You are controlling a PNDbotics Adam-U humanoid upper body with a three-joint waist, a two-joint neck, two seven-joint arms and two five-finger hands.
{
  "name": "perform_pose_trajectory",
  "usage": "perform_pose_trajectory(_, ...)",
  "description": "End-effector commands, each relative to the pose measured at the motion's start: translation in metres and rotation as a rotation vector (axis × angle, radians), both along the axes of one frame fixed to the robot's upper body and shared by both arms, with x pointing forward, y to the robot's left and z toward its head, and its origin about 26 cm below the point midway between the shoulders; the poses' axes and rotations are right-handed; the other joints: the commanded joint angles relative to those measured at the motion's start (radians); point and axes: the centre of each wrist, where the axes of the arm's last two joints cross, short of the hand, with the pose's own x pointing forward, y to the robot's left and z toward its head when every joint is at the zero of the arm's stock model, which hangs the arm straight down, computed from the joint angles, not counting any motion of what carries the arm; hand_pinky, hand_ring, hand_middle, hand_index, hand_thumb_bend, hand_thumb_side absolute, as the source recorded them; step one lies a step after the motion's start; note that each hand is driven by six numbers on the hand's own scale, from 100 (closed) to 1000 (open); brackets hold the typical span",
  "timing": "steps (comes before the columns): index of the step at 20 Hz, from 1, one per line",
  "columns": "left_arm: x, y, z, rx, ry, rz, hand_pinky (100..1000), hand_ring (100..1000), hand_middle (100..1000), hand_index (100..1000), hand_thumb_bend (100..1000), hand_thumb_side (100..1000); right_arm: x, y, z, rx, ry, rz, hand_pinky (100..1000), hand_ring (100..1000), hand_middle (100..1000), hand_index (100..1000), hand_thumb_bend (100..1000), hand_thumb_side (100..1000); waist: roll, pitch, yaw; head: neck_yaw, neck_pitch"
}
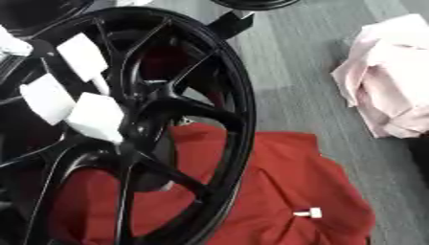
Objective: Pull the pin out of the wheel hub.
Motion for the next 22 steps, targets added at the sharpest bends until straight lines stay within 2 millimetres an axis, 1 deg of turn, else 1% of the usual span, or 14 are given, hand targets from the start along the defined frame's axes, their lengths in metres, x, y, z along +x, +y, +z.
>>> perform_pose_trajectory(1,-0.003,0.001,0.010,0.024,-0.020,-0.018,870,830,798,847,390,297,-0.004,0.002,0.014,-0.020,-0.038,0.004,844,780,730,745,100,853,-0.007,-0.019,-0.002,-0.007,-0.023)
perform_pose_trajectory(11,0.002,-0.008,0.000,0.057,0.002,-0.042,869,829,794,839,382,268,-0.003,0.003,0.014,-0.015,-0.042,0.006,844,780,729,744,100,854,-0.004,-0.014,-0.009,0.001,-0.031)
perform_pose_trajectory(12,0.003,-0.009,-0.002,0.061,0.005,-0.044,869,829,791,837,357,277,-0.003,0.003,0.014,-0.014,-0.042,0.005,844,780,729,744,100,855,-0.004,-0.014,-0.008,0.003,-0.029)
perform_pose_trajectory(15,0.004,-0.011,-0.005,0.069,0.017,-0.048,868,828,788,834,356,277,-0.003,0.003,0.013,-0.008,-0.041,0.002,843,779,729,744,100,857,-0.001,-0.013,-0.007,0.010,-0.027)
perform_pose_trajectory(22,0.009,-0.013,-0.014,0.082,0.047,-0.058,866,823,783,819,318,244,-0.002,0.003,0.012,-0.004,-0.041,-0.006,843,778,728,743,100,858,0.000,-0.012,-0.008,0.019,-0.027)
